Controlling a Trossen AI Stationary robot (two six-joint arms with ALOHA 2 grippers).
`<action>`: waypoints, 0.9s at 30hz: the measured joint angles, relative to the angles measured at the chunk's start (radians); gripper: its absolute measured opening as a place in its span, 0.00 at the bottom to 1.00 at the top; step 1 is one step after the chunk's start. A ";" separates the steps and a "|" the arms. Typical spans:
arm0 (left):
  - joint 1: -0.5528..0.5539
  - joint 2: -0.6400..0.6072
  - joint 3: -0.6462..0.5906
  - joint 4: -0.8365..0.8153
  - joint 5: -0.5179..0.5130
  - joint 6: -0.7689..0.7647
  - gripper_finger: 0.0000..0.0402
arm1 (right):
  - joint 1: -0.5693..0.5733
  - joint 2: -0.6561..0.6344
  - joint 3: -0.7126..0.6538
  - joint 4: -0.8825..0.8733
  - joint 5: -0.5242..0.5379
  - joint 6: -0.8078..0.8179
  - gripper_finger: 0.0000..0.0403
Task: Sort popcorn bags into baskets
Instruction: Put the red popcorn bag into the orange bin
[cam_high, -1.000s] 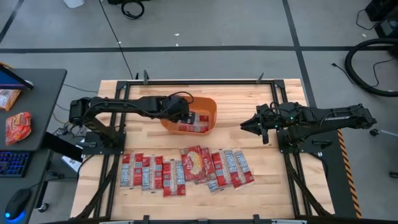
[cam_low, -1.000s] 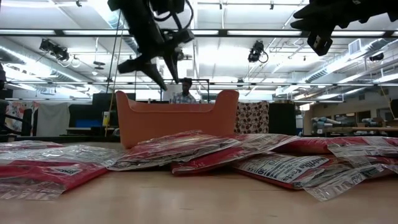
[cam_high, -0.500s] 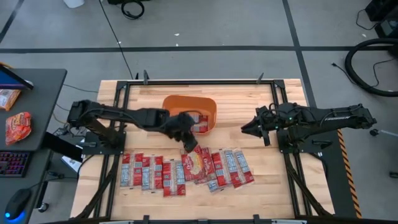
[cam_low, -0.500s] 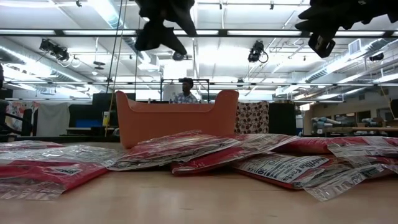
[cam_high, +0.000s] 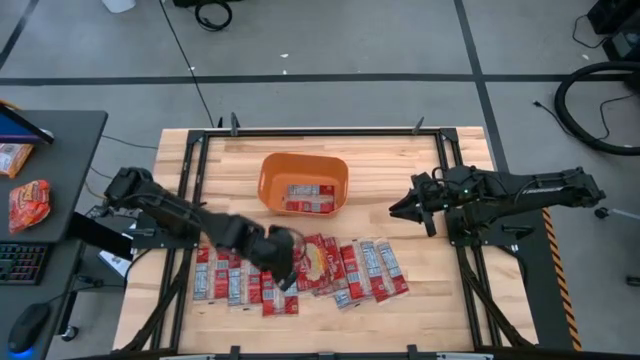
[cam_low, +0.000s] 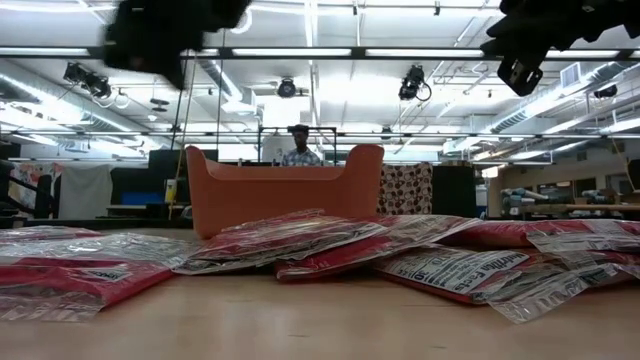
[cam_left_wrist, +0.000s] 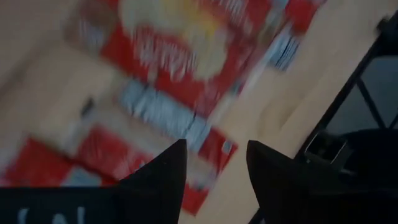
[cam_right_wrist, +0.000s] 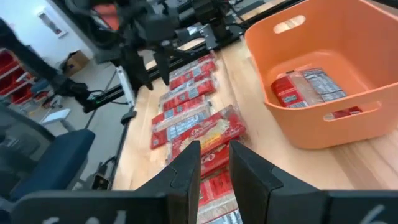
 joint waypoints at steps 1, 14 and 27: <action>-0.020 0.000 -0.019 0.012 0.000 -0.037 0.41 | 0.000 -0.010 0.000 0.000 -0.015 0.004 0.22; -0.169 -0.005 -0.194 0.138 -0.102 -0.378 0.36 | 0.000 -0.161 0.000 -0.080 -0.006 0.020 0.22; -0.019 -0.005 -0.213 0.286 -0.156 -0.221 0.39 | 0.000 -0.161 0.000 -0.056 -0.008 0.020 0.22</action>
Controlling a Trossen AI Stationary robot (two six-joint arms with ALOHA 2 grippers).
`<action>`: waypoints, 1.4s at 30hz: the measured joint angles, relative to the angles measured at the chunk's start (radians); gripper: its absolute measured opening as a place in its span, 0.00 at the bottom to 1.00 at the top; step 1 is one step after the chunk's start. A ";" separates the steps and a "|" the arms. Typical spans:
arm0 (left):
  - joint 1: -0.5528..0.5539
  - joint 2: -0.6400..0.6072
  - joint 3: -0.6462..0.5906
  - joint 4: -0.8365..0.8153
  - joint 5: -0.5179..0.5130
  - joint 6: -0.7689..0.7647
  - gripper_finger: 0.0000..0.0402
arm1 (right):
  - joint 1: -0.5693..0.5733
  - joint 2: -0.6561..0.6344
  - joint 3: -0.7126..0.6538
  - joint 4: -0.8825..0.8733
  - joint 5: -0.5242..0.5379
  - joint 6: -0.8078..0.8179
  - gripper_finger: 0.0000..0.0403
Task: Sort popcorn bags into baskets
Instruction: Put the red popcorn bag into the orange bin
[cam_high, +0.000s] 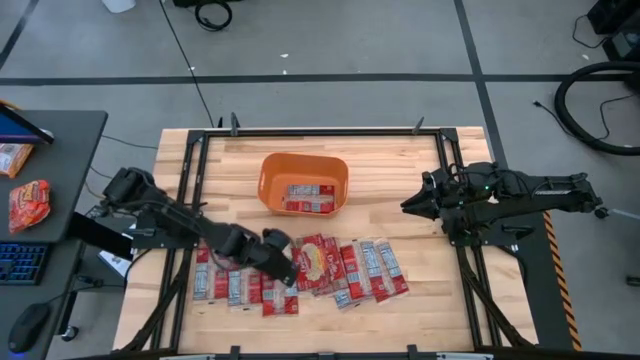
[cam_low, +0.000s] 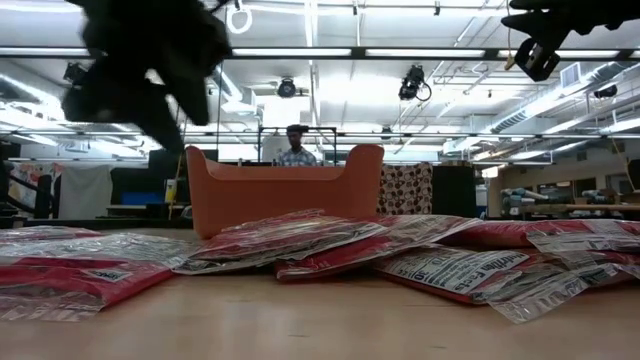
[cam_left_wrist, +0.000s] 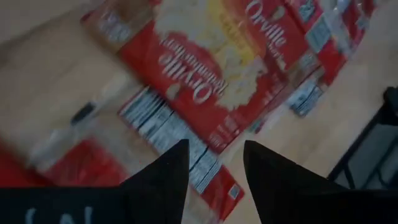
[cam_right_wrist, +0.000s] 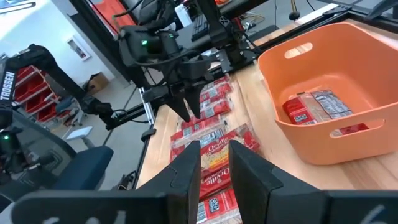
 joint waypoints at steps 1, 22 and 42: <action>0.018 0.000 0.000 0.020 0.015 0.011 0.40 | 0.000 0.000 0.000 0.000 0.000 0.000 0.22; 0.159 0.107 0.001 0.184 -0.087 0.325 0.41 | 0.000 0.000 0.000 0.019 0.002 0.000 0.22; 0.256 0.153 -0.039 0.210 -0.096 0.679 0.41 | 0.000 0.000 0.000 0.037 0.002 0.000 0.22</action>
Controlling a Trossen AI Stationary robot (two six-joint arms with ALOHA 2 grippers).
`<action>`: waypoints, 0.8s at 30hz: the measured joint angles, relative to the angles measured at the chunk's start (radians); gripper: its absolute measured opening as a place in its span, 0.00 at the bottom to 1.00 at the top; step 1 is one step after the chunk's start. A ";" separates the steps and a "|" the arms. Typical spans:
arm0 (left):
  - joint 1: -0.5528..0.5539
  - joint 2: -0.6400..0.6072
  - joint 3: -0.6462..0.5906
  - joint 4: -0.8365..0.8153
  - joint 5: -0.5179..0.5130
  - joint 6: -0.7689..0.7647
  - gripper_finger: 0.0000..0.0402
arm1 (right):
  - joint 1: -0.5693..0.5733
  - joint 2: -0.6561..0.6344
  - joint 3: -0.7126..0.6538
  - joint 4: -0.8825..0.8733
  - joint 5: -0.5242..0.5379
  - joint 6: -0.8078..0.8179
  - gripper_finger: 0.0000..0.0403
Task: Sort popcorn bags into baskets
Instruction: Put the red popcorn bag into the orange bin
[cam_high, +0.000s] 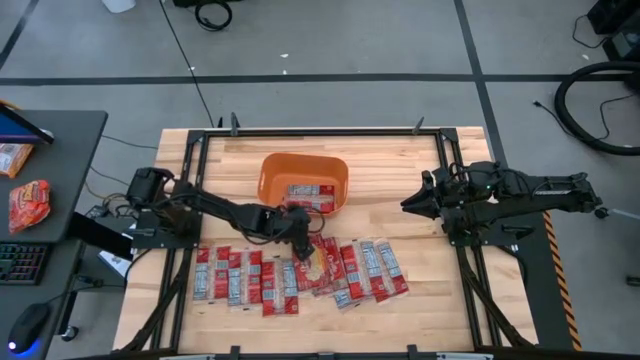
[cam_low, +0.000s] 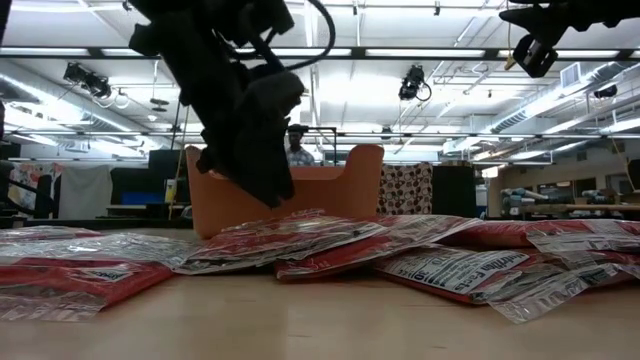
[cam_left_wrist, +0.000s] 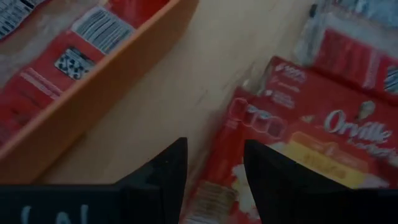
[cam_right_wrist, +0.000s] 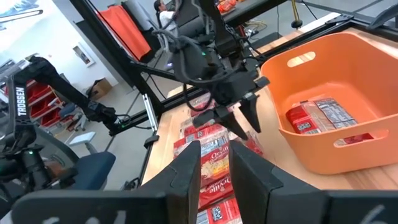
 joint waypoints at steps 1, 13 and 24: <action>0.006 0.000 -0.003 -0.006 0.004 0.012 0.41 | 0.000 0.000 0.000 0.002 0.000 0.000 0.22; 0.059 0.037 -0.001 0.032 0.189 0.145 0.41 | 0.000 0.000 0.000 0.002 0.000 0.000 0.22; 0.057 0.055 -0.003 0.027 0.242 0.172 0.39 | 0.000 0.000 0.000 0.029 0.000 0.000 0.22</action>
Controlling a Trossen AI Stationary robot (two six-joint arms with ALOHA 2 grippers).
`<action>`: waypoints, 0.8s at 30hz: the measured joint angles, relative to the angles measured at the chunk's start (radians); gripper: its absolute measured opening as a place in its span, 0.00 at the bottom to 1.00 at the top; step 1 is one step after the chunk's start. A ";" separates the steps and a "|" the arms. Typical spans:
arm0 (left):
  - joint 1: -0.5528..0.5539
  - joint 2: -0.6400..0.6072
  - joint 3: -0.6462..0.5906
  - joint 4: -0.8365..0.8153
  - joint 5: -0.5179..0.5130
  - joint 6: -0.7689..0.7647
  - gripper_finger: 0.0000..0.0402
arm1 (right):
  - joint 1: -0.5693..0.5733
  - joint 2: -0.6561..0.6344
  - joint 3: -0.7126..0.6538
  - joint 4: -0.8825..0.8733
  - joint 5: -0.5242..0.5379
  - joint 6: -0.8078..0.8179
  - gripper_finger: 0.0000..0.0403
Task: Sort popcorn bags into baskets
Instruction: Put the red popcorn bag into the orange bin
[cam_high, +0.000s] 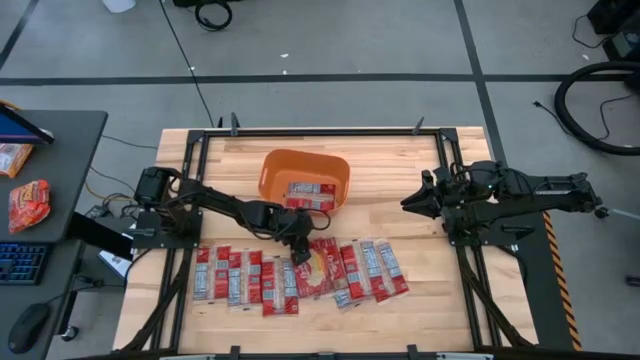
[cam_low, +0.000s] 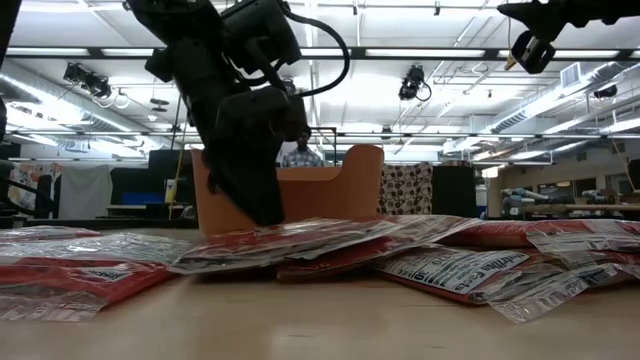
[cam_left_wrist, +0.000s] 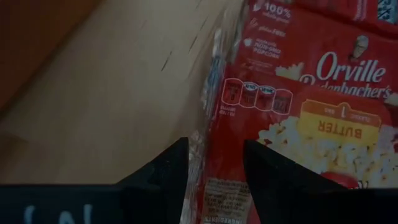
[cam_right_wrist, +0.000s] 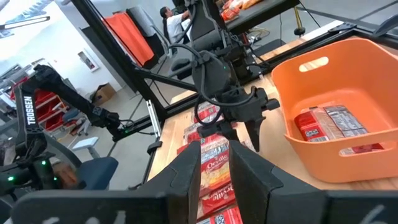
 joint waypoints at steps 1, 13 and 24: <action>0.000 0.000 0.000 0.001 0.004 0.009 0.39 | 0.000 0.000 0.000 0.003 0.000 0.000 0.22; -0.059 0.000 0.000 -0.003 0.075 0.016 0.16 | 0.000 0.000 0.000 0.003 0.000 0.000 0.22; -0.084 -0.019 0.000 0.004 0.098 -0.126 0.02 | 0.000 0.000 0.000 0.002 0.000 0.000 0.22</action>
